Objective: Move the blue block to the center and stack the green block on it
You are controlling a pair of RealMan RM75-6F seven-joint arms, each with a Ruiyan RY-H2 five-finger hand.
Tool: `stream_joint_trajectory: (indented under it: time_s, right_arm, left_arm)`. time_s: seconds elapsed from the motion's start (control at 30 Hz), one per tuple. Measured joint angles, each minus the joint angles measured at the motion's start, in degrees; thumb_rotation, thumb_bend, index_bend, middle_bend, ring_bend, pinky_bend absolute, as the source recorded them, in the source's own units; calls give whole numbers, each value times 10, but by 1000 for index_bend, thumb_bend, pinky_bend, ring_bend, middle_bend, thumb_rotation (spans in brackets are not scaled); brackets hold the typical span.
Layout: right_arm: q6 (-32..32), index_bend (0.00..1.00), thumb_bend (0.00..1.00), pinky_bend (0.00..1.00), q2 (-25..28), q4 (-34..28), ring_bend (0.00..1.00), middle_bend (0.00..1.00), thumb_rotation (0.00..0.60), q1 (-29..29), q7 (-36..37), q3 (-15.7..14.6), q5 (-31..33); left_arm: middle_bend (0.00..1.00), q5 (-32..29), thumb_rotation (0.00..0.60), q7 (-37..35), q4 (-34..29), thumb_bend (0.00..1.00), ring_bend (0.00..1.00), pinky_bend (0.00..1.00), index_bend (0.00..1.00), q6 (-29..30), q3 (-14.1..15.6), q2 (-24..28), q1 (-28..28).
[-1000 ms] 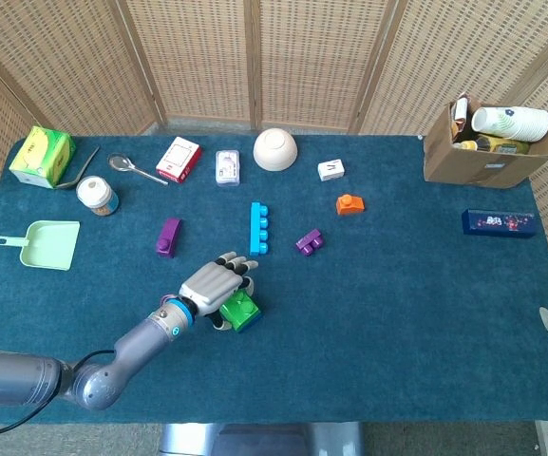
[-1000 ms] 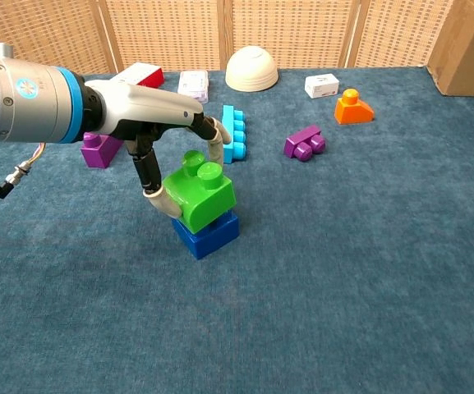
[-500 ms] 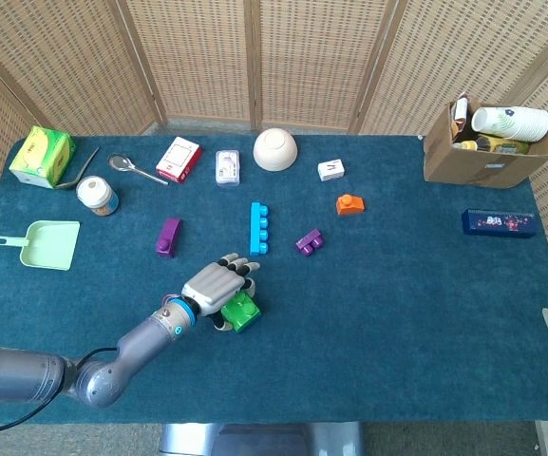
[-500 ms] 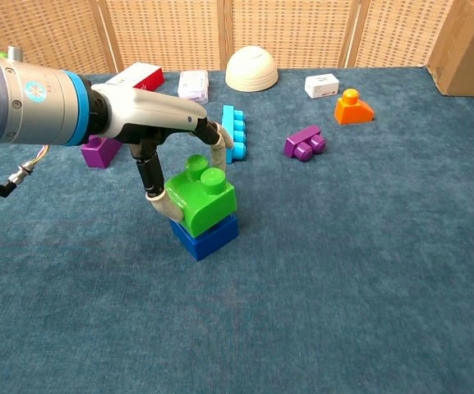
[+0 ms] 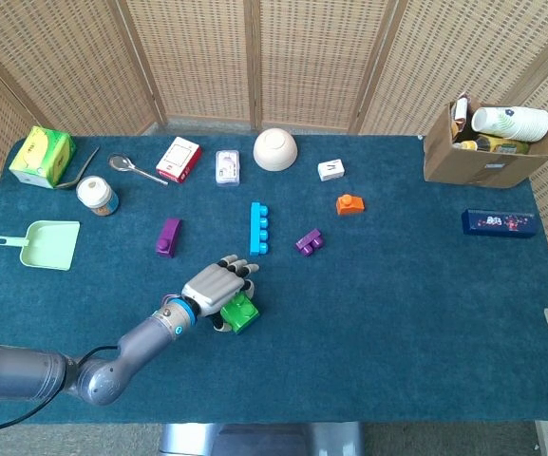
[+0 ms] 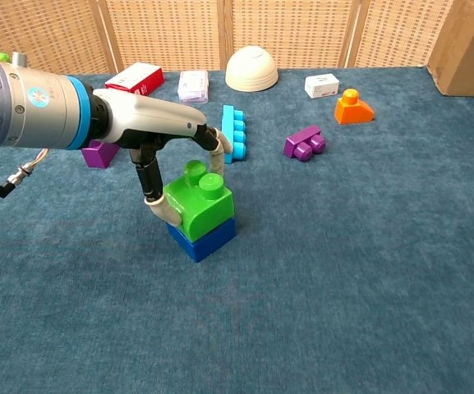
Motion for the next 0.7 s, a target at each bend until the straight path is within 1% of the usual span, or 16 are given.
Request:
stream_joint_trajectory:
  time_s: [0.37,0.43,0.57,0.7]
  right_arm:
    - [2,194,238,0,1,-1,0,137,491,-2,2,1,2]
    - [2,192,238,0,2,-1,0,137,494,-3,2,1,2]
    - [3,191,237,0,3,-2,0,138,492,-3,3,2,1]
    - [3,191,237,0,4,-5,0,137,491,-3,4,2,0]
  left_arm:
    - [51,2,600,-2,1,244,0,0,486,-2,4,-1,-6]
    - [48,4,600,-1,0,244,0,0,468,0,5,-1,-7]
    - [26,7,600,-4,-4,244,0,0,315,-1,7,4,-6]
    - [9,15,600,-8,-9,245,0,0,200,-6,10,15,-5]
